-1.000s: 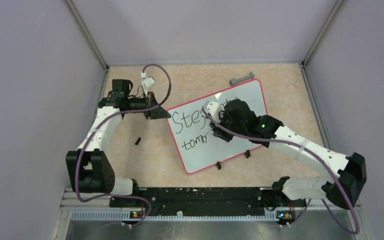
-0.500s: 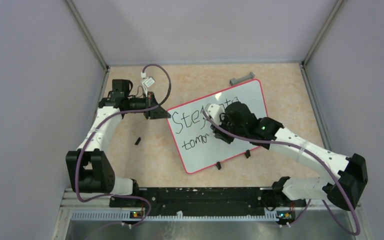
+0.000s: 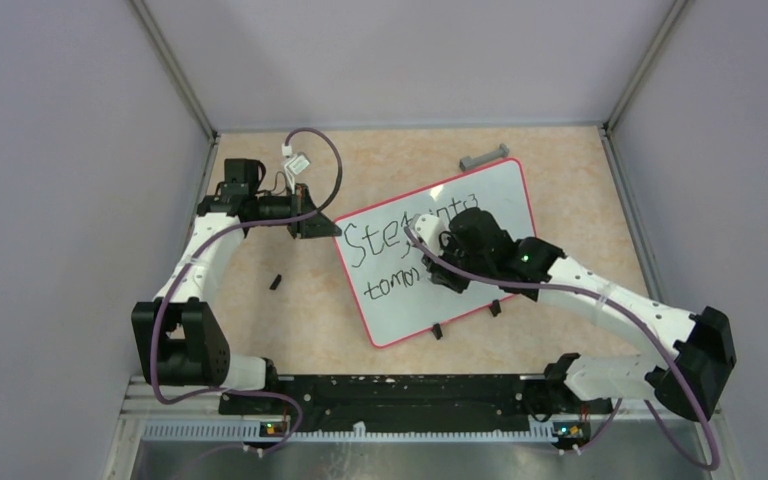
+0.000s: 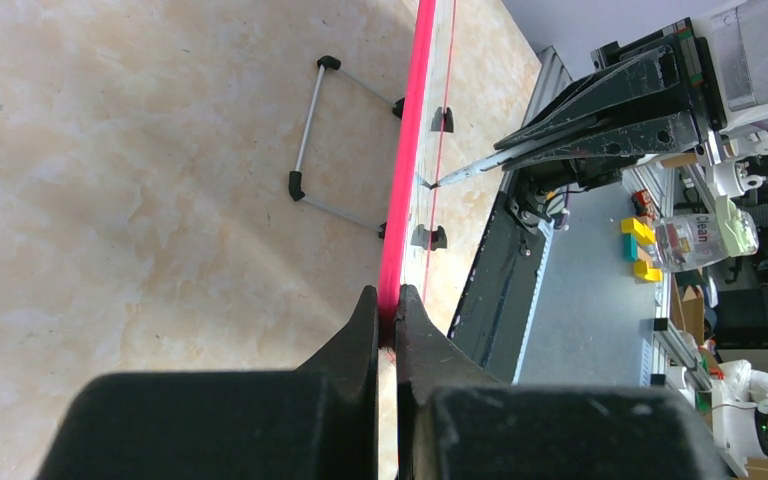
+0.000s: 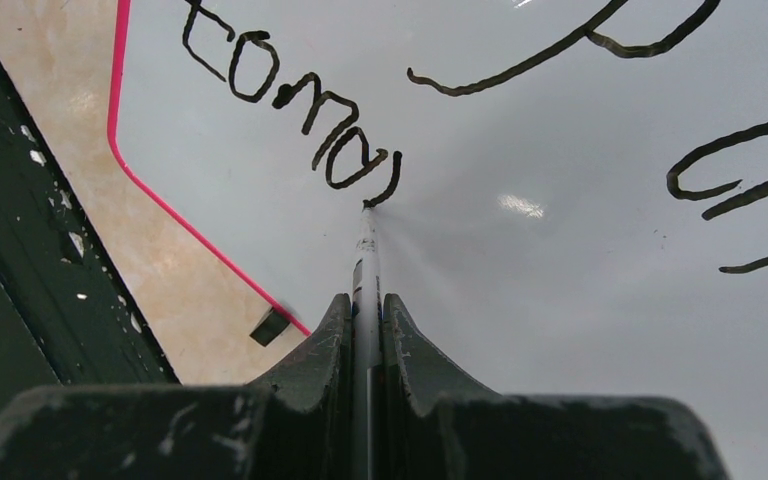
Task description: Write a sentence on the whiteboard
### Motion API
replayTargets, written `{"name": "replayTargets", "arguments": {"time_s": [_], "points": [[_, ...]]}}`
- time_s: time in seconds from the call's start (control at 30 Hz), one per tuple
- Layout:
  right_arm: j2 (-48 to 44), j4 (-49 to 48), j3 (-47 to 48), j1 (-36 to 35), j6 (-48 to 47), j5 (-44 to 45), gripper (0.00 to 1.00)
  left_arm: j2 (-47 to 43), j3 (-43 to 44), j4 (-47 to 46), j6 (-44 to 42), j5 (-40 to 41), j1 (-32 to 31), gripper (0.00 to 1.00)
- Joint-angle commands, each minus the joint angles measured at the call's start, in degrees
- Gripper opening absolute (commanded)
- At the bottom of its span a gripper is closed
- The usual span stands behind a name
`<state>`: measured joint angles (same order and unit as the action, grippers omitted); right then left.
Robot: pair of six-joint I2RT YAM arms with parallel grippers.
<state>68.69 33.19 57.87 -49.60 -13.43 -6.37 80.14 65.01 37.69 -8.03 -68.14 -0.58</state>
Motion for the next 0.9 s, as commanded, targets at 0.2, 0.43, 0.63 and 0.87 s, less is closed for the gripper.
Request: {"name": "replayTargets", "arguments": {"time_s": [0.2, 0.43, 0.63, 0.87], "points": [[1.67, -1.85, 4.78, 1.06, 0.25, 2.99, 0.00, 0.54, -0.01, -0.05, -1.90, 1.36, -0.22, 0.00], [1.41, -1.53, 5.48, 1.86, -0.30, 4.26, 0.00, 0.72, 0.19, 0.09, -1.90, 1.43, -0.26, 0.00], [0.78, -0.75, 5.85, 2.83, -0.89, 4.78, 0.00, 0.78, 0.28, 0.10, -1.80, 1.37, -0.29, 0.00], [-0.57, 0.63, 5.58, 2.82, -1.31, 2.64, 0.00, 0.56, 0.19, 0.10, -1.78, 1.47, -0.29, 0.00]]}}
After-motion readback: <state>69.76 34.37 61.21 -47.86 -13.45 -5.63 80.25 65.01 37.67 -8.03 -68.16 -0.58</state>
